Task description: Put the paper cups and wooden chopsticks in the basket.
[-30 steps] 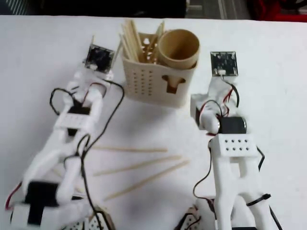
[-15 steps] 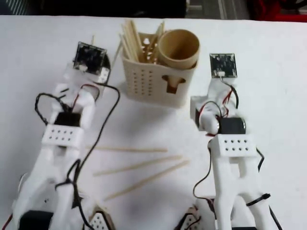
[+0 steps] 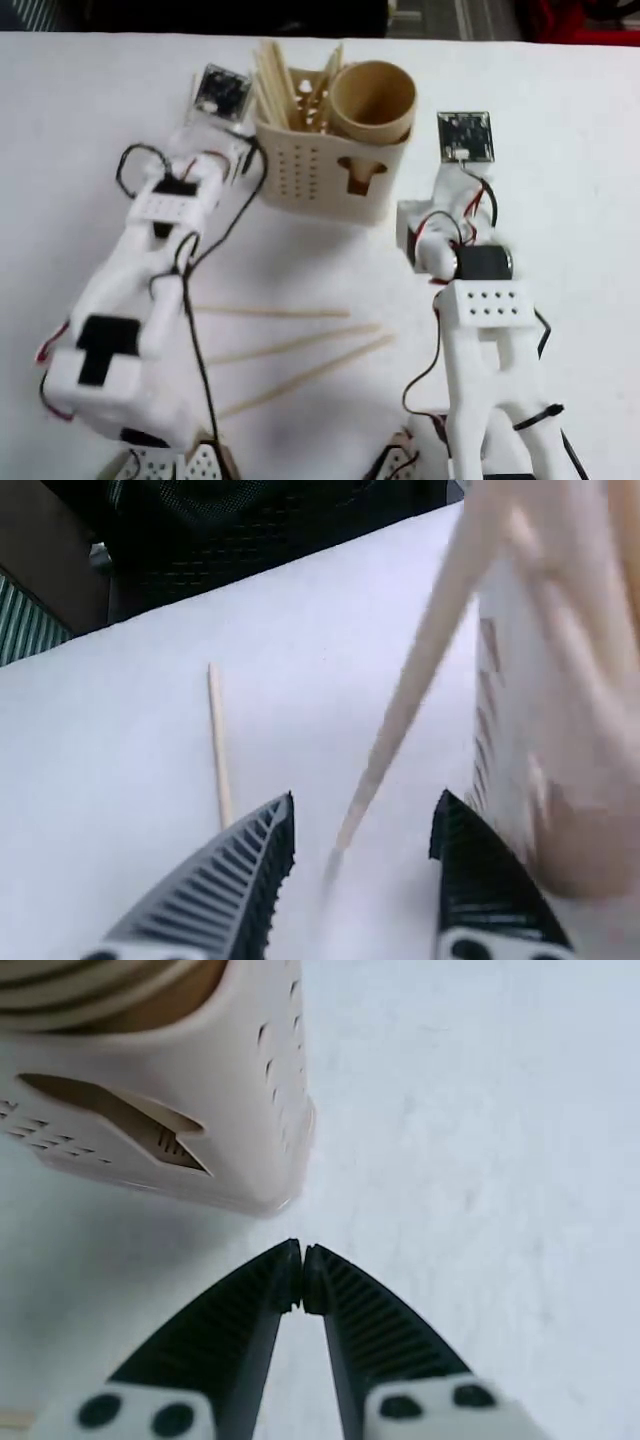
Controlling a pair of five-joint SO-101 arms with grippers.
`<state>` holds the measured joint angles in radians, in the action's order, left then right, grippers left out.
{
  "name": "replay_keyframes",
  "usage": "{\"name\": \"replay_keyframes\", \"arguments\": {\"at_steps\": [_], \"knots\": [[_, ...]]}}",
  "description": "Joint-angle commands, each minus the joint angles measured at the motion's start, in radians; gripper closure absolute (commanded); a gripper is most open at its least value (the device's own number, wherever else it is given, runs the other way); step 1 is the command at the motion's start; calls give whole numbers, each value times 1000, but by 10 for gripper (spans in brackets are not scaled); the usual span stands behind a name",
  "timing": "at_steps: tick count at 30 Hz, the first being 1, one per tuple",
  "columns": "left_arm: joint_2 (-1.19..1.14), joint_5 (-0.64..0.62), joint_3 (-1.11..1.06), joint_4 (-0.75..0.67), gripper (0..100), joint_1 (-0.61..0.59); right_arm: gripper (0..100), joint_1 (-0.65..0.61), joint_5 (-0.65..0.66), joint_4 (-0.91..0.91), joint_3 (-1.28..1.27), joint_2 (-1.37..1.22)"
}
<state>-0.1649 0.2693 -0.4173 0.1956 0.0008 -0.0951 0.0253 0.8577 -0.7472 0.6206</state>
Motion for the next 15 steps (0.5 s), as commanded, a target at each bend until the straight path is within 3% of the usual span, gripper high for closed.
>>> {"name": "replay_keyframes", "arguments": {"at_steps": [1, 11, 15], "knots": [[-77, -14, 163, 0, 798, 1, 978, 4, -5, -15, 6, 25], [-160, -6, 296, 8, 977, 8, 978, 4, -5, -15, 8, 25], [-87, -6, 262, 71, 978, -1, 978, 5, -5, -15, 8, 25]]}}
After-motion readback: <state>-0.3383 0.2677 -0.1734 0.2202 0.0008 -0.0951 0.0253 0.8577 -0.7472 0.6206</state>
